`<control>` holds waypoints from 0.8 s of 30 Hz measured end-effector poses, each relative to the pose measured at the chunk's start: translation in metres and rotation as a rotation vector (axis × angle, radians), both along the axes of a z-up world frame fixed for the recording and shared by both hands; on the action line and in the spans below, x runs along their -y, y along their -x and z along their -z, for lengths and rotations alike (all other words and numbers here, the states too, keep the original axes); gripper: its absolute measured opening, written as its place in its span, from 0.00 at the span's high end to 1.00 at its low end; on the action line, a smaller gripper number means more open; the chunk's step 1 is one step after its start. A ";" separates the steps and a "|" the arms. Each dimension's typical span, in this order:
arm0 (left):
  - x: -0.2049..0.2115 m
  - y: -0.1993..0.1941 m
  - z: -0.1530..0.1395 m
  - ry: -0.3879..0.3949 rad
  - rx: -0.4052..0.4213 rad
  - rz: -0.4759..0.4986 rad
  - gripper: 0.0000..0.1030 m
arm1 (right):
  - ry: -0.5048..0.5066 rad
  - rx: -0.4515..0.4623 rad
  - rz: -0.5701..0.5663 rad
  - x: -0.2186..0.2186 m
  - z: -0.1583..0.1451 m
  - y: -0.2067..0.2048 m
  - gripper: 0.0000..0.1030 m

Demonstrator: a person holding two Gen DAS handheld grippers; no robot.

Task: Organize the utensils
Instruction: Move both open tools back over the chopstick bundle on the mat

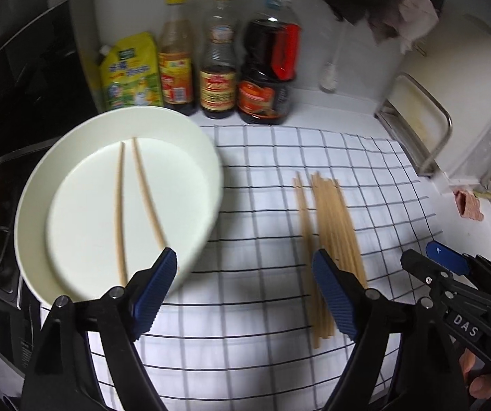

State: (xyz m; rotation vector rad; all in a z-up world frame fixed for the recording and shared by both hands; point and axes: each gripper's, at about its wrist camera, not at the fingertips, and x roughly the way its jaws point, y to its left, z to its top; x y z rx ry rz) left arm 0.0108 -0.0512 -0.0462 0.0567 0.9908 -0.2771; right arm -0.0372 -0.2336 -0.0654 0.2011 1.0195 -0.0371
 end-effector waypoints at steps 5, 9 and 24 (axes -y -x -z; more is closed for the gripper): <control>0.021 0.001 0.018 -0.015 -0.029 0.021 0.22 | 0.008 -0.026 0.015 0.021 0.019 0.001 0.50; 0.034 -0.002 0.042 -0.044 -0.057 0.015 0.22 | 0.017 -0.049 -0.002 0.026 0.042 -0.002 0.50; 0.042 -0.012 0.081 -0.089 -0.096 -0.015 0.22 | 0.003 -0.082 -0.021 0.028 0.092 -0.026 0.50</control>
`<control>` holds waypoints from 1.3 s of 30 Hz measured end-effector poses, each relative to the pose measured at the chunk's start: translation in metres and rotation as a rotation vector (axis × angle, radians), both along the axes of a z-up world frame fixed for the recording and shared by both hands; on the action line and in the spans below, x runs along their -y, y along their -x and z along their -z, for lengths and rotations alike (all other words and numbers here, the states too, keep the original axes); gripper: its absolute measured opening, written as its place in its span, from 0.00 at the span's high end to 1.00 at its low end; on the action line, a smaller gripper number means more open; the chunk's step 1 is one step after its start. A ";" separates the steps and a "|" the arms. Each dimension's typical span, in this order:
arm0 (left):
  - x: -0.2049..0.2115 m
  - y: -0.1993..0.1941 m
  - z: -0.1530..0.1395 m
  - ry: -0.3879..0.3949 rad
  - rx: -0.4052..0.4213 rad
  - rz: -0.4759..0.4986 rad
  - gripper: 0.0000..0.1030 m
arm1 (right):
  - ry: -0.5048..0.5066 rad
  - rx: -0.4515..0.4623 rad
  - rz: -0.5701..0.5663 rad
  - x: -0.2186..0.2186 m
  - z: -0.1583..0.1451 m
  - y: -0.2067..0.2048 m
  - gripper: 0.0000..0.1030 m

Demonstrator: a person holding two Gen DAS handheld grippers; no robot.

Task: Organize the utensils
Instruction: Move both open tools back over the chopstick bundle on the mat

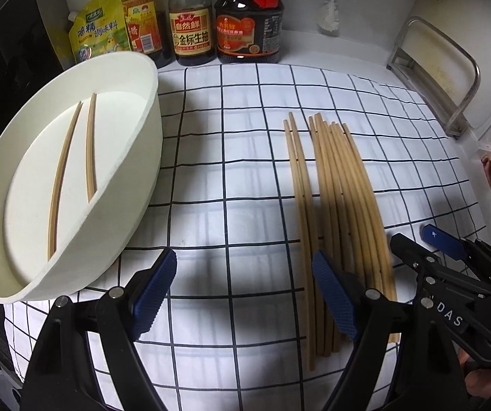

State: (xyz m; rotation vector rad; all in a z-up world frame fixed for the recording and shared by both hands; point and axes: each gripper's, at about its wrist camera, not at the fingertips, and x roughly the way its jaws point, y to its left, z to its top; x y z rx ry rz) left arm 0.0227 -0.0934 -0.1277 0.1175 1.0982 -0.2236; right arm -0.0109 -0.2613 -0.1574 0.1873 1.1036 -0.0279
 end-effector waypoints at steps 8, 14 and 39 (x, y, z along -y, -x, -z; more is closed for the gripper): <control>-0.002 -0.002 0.007 -0.002 -0.012 -0.008 0.22 | 0.027 0.010 -0.015 -0.005 0.003 -0.001 0.50; 0.001 -0.005 0.008 -0.003 -0.012 -0.006 0.22 | 0.041 -0.006 -0.049 -0.010 0.004 -0.004 0.50; 0.018 -0.017 0.024 -0.047 -0.008 -0.001 0.22 | 0.060 0.011 0.020 0.033 0.001 0.007 0.50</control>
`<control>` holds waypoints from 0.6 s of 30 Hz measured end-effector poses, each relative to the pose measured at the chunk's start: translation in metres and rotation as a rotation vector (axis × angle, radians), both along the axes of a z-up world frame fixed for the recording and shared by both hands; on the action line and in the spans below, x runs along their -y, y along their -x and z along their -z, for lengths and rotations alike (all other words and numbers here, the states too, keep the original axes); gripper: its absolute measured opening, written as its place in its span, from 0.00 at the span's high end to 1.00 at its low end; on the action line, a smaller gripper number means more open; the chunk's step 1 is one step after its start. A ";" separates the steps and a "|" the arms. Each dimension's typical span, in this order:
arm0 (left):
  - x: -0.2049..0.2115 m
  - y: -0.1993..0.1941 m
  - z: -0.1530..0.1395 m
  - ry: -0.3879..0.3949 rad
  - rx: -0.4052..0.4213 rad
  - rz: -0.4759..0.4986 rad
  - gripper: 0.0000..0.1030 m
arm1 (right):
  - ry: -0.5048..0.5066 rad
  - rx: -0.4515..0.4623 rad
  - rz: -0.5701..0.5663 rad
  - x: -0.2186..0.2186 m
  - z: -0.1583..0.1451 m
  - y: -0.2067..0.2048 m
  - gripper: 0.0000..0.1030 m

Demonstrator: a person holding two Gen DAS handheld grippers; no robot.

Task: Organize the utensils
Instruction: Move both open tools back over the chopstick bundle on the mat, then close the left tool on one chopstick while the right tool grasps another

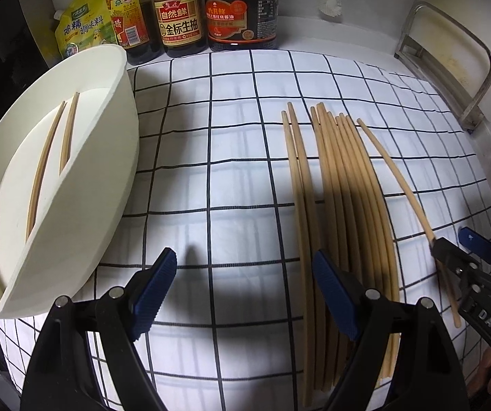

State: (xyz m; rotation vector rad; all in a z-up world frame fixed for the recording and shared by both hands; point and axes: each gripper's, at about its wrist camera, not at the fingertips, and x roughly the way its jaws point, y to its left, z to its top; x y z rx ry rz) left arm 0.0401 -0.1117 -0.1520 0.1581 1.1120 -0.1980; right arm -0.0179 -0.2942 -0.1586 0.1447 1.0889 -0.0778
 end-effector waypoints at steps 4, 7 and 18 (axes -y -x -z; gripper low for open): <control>0.001 0.000 0.003 -0.010 0.003 -0.001 0.21 | 0.014 -0.004 -0.014 -0.005 0.003 -0.003 0.50; 0.004 0.000 0.006 -0.040 0.006 0.004 0.22 | 0.023 0.001 -0.020 -0.007 0.004 -0.004 0.50; 0.009 0.000 0.005 0.003 0.020 0.022 0.44 | 0.080 0.039 -0.085 -0.018 0.005 -0.009 0.70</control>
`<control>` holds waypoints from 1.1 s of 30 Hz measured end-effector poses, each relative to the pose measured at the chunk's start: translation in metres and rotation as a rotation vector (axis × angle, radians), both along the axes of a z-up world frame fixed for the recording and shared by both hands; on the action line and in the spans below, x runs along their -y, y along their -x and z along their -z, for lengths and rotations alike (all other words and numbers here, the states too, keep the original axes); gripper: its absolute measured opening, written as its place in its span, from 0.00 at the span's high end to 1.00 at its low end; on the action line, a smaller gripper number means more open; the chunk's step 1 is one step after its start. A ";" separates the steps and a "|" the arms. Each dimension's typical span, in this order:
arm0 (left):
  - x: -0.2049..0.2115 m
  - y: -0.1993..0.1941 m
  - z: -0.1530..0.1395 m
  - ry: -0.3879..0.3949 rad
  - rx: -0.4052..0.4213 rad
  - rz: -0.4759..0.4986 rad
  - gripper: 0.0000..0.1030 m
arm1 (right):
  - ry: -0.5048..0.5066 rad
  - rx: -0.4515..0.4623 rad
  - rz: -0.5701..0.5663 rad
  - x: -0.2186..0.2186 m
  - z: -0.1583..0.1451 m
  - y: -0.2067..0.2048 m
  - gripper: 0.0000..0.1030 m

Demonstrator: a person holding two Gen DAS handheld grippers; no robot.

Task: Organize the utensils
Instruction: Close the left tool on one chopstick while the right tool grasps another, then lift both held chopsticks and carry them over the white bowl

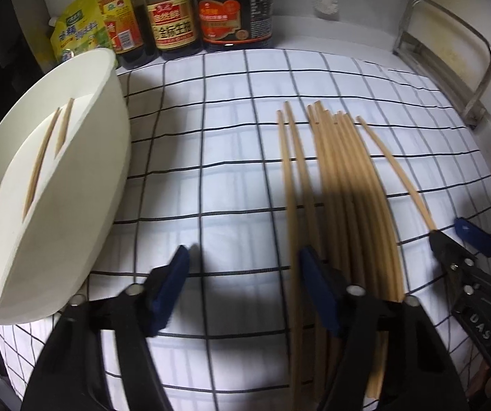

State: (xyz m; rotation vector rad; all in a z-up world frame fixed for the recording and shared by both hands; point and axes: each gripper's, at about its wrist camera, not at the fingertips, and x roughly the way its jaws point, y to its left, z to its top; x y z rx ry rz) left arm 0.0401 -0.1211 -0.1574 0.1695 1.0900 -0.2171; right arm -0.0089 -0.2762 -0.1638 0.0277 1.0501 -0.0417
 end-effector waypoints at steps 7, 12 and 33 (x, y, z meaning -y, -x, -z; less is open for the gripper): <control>0.008 0.003 -0.004 0.015 -0.017 0.042 0.93 | -0.026 -0.018 -0.049 -0.011 -0.002 -0.006 0.94; 0.002 0.001 -0.006 0.029 -0.049 0.029 0.93 | -0.097 -0.032 -0.011 -0.003 -0.005 -0.005 0.94; -0.071 -0.008 -0.123 0.119 0.121 -0.034 0.93 | -0.184 0.120 -0.113 -0.070 -0.104 -0.033 0.94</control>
